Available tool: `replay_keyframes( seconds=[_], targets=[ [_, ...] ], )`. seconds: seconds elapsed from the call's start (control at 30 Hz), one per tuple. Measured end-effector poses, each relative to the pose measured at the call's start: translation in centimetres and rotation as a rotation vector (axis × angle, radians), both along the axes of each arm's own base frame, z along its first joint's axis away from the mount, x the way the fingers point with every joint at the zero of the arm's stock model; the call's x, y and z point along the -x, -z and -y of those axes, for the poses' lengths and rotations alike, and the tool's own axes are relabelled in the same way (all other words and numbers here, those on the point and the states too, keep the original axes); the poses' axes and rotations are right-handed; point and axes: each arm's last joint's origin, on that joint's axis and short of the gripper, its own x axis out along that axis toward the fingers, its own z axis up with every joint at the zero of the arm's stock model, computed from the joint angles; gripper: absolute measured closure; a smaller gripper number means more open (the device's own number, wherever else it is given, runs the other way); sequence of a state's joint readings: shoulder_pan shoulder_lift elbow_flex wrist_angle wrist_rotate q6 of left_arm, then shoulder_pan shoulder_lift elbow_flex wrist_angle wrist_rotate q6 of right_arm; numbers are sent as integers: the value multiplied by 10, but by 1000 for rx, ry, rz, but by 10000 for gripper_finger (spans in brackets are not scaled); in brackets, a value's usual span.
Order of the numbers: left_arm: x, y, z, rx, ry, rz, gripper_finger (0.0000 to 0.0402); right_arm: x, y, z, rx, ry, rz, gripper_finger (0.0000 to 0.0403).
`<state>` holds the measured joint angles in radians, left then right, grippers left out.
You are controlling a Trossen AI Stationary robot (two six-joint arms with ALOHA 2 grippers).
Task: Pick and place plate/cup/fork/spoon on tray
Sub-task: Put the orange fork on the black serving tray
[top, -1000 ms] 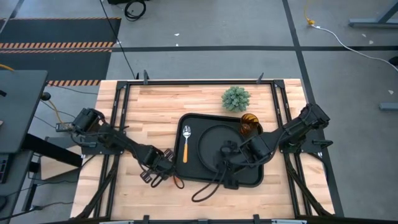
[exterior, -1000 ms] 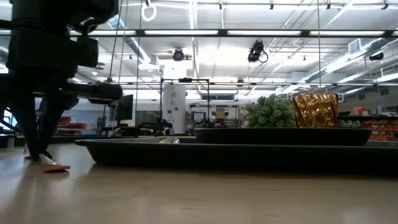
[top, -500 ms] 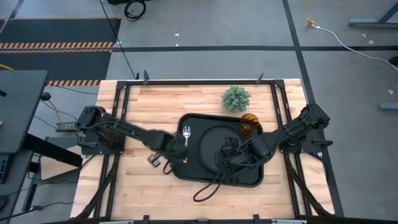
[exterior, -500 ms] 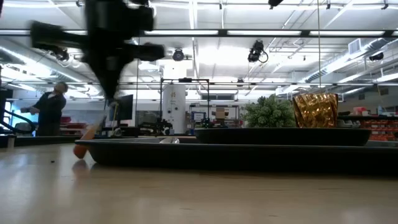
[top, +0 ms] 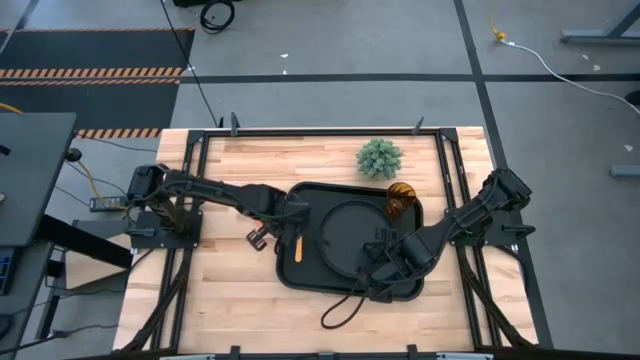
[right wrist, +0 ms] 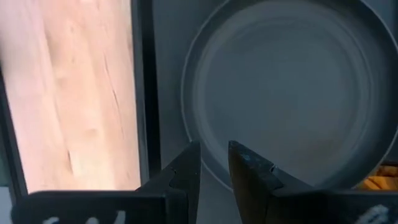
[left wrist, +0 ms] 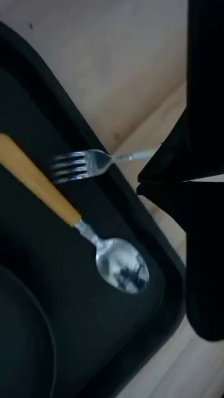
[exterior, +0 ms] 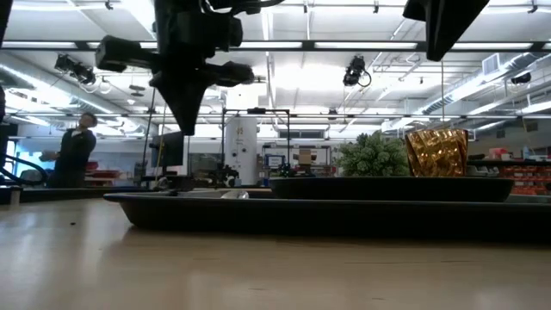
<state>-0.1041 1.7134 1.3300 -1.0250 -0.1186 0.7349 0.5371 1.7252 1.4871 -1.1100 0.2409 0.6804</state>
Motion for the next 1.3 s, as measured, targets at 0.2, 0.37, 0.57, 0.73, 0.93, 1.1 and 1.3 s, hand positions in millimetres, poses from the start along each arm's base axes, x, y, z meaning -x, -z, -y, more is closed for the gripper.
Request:
replay_keyframes(
  seconds=[0.2,0.37,0.57,0.73,0.93,1.1,1.3],
  targets=[
    [8,1,3,24,-171,-55,386,1,1,1,4,9,-8,315],
    [9,1,3,63,-261,-66,373,1,1,-1,-1,29,-4,315],
    [6,17,5,134,-396,-12,328,5,1,-6,2,45,9,315],
    [24,60,3,136,-433,-69,252,9,1,-14,3,37,16,315],
    [39,78,-4,55,-465,-116,165,10,1,-14,8,27,16,315],
    [37,78,-6,61,-493,-89,140,4,1,-5,28,42,23,315],
    [32,77,-18,29,-504,-41,151,0,1,2,28,62,20,315]
  ],
)
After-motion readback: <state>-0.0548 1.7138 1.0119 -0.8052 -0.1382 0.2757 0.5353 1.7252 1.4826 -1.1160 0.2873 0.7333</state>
